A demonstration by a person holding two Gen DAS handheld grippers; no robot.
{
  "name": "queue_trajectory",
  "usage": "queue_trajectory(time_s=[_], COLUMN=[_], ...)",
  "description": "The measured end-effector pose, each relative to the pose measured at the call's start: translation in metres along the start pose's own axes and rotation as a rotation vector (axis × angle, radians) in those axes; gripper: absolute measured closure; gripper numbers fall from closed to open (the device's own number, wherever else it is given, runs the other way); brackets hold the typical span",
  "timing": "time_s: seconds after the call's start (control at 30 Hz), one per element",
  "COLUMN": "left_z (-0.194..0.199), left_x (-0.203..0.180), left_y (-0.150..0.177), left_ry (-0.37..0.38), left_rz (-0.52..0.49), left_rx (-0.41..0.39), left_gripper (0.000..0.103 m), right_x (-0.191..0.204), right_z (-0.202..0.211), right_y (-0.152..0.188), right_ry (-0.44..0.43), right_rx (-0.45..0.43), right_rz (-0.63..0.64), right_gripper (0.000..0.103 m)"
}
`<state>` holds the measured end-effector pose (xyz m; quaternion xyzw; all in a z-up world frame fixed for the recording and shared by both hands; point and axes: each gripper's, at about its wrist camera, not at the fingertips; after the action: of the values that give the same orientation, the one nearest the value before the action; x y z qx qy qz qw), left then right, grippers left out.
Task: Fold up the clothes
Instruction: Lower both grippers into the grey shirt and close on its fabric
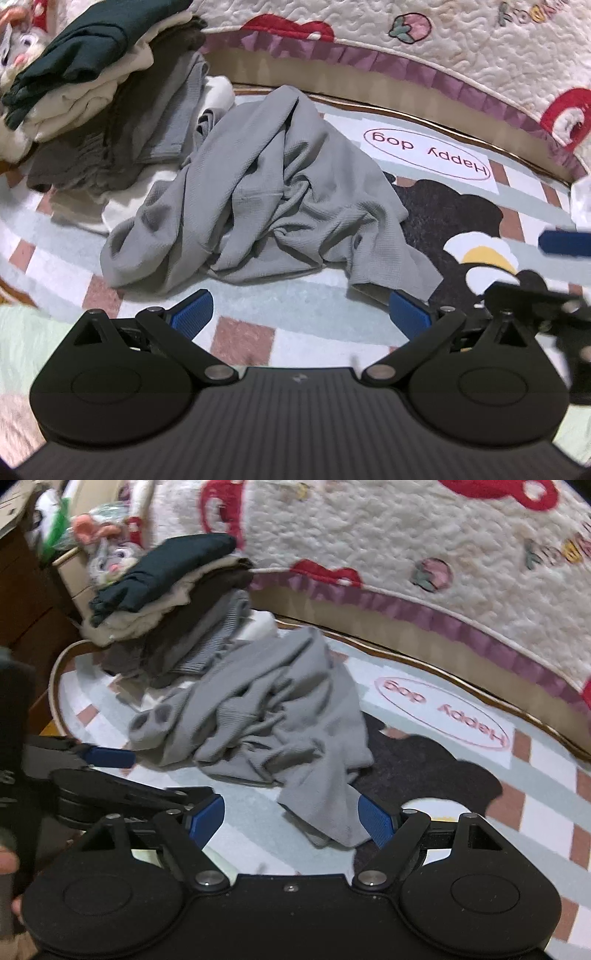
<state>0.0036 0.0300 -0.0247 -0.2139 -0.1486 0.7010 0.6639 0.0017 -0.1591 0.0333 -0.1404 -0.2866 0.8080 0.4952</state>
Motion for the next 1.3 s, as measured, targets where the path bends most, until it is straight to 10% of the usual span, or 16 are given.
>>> queue_trajectory(time_s=[0.3,0.4,0.5,0.63,0.8,0.97,1.07,1.13,1.3], left_z=[-0.034,-0.058,-0.064,-0.079,-0.127,-0.120,-0.115,-0.121,-0.143], left_x=[0.043,0.052,0.050,0.044,0.033,0.045,0.065,0.075,0.088], left_y=[-0.022,-0.040,-0.050,-0.060,-0.072,-0.058,-0.054,-0.058,-0.060], left_ry=[-0.025,-0.043,-0.117,-0.125,-0.077,-0.104,-0.126,-0.087,-0.002], left_rz=[0.011,0.021,-0.019,-0.055,-0.056,-0.102,-0.092,-0.045,-0.022], left_rx=[-0.004,0.070,-0.011,-0.074,-0.013,-0.225,-0.290,-0.264,-0.145], left_gripper=[0.009,0.026,0.030,0.044,0.067,0.065,0.039,0.016,0.015], right_x=[-0.006,-0.015,-0.018,-0.020,-0.038,-0.067,-0.092,-0.113,-0.146], right_z=[-0.046,-0.072,-0.080,-0.089,-0.128,-0.151,-0.165,-0.180,-0.210], right_y=[-0.013,-0.015,-0.017,-0.024,-0.031,-0.020,-0.007,0.001,0.018], right_ry=[-0.028,-0.157,-0.156,-0.114,-0.070,-0.089,-0.098,-0.106,-0.194], right_rx=[-0.101,-0.038,-0.031,-0.017,0.035,0.011,0.021,0.059,0.070], right_rz=[-0.040,-0.068,-0.040,0.046,-0.025,-0.179,-0.316,-0.448,-0.743], right_gripper=[0.017,0.043,0.048,0.080,0.073,0.046,0.031,0.030,0.030])
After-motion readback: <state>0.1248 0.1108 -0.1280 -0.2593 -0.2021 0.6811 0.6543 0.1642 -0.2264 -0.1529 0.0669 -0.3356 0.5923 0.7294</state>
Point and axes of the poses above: each gripper's, at about its wrist camera, not at the fingertips, and z roughly against the way its jaws point, x to its left, y to its underside, and after that the axes turned 7 degrees about z, right-handed
